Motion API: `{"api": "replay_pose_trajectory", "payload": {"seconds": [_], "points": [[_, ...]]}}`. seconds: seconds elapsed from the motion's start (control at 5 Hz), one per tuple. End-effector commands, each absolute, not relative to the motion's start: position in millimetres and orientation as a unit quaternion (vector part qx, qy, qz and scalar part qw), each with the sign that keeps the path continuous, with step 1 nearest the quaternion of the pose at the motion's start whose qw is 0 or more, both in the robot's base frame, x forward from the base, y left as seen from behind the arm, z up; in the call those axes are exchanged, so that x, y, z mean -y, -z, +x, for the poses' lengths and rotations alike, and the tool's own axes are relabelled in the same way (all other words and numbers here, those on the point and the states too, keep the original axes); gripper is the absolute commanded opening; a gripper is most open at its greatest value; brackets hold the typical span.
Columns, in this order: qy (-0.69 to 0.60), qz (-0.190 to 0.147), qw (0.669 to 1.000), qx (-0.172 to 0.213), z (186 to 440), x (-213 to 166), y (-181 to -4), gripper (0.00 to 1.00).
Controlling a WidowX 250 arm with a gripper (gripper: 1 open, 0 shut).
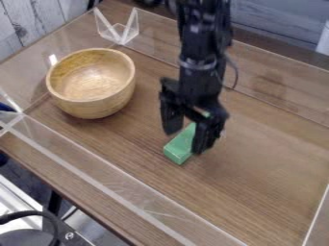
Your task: Put the green block in the brown bowl
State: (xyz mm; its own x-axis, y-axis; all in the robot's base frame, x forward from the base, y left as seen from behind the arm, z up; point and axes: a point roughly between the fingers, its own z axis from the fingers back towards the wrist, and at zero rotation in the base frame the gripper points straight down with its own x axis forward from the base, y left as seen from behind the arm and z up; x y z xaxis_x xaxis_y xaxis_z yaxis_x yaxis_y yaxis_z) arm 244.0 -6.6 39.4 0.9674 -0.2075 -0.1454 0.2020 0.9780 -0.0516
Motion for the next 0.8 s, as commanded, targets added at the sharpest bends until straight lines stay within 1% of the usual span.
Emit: {"api": "replay_pose_trajectory", "payload": {"seconds": [0.0,0.2,0.6], "points": [[0.089,-0.025,0.993,-0.066,258,12,-48.6,1.00],[0.073,-0.032,0.994,-0.073,265,15,-52.3,1.00],[0.082,-0.032,0.994,-0.070,260,17,-35.2,1.00]]}}
